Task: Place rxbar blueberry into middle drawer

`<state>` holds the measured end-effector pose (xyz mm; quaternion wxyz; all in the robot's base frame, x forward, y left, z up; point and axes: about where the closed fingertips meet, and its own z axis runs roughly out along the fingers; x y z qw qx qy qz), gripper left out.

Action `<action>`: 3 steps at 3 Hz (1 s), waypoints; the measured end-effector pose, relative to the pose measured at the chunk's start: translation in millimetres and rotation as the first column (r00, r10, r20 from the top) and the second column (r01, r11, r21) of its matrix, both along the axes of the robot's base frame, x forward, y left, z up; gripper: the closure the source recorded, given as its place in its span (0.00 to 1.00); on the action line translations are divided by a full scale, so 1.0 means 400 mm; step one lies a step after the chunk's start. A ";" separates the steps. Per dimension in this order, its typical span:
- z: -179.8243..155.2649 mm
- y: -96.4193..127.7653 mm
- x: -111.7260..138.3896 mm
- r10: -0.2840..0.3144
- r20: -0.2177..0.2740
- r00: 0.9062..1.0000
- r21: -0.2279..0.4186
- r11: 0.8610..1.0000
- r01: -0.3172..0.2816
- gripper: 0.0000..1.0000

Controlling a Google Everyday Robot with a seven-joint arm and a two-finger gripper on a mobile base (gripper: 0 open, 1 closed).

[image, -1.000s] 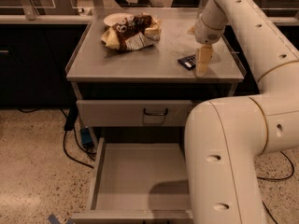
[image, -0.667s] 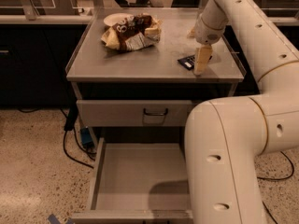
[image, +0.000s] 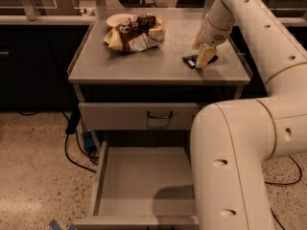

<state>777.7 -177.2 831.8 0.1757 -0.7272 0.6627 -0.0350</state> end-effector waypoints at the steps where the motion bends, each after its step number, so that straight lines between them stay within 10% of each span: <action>1: 0.000 0.000 0.000 0.000 0.000 1.000 0.000 1.000 0.000 0.12; 3: 0.000 0.000 0.000 0.000 0.000 1.000 0.000 1.000 0.000 0.00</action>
Offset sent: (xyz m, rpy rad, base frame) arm 0.0000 0.0000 0.0000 0.0000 0.0000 0.0000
